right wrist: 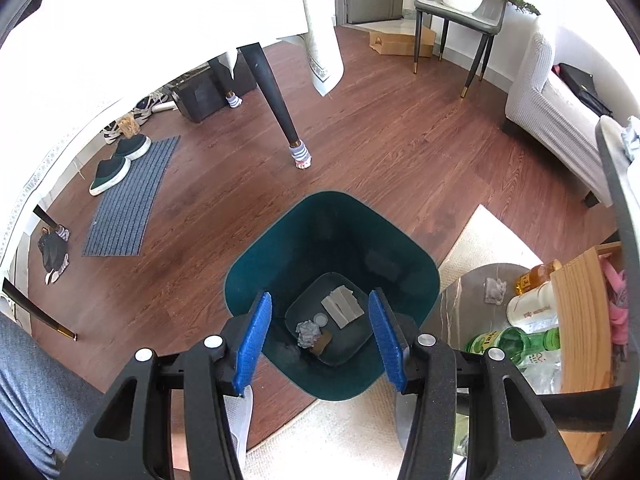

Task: Collect trash
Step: 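Grasp the second cardboard ring with the left tool while the right tool reaches toward the white tissue box, then grasp the cardboard ring with left tool while right tool nears the tissue box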

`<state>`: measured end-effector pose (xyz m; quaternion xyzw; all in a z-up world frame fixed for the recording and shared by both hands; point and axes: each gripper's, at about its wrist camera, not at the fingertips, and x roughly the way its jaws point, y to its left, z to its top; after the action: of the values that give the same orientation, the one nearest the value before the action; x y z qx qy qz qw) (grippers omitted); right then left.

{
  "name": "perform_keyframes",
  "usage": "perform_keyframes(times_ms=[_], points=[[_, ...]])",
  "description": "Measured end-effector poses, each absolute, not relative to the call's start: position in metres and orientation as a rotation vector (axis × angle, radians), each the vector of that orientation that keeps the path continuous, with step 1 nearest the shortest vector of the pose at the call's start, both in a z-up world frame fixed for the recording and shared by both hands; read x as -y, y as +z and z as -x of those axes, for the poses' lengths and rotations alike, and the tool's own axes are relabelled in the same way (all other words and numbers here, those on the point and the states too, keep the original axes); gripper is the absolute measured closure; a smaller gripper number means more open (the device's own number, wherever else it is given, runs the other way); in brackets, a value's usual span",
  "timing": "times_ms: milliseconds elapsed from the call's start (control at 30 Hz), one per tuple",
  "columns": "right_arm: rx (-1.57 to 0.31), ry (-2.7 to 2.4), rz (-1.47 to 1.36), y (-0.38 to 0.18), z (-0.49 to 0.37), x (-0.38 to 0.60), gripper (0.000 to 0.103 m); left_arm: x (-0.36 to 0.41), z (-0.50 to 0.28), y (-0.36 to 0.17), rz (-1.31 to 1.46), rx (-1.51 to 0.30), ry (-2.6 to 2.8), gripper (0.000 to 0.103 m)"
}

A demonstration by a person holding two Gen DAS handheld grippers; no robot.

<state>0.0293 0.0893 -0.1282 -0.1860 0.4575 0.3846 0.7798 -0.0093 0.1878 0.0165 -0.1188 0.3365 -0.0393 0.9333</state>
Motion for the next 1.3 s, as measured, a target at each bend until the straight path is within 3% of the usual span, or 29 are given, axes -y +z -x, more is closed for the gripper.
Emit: perform_keyframes(times_ms=[500,633,1233,1300], points=[[-0.824,0.738,0.278,-0.048,-0.037,0.002,0.061,-0.146,-0.006,0.029,0.238,-0.667,-0.128,0.068],[-0.798,0.687,0.264,-0.035,-0.041,0.031,0.061,-0.121,-0.011,0.028,0.222,-0.676,-0.173,0.059],[-0.773,0.459,0.162,-0.016,-0.07,0.177,0.061,0.017,-0.036,0.006,0.09,-0.75,-0.366,0.045],[-0.772,0.441,0.141,-0.015,-0.071,0.193,0.054,0.031,-0.039,0.002,0.085,-0.761,-0.391,0.042]])
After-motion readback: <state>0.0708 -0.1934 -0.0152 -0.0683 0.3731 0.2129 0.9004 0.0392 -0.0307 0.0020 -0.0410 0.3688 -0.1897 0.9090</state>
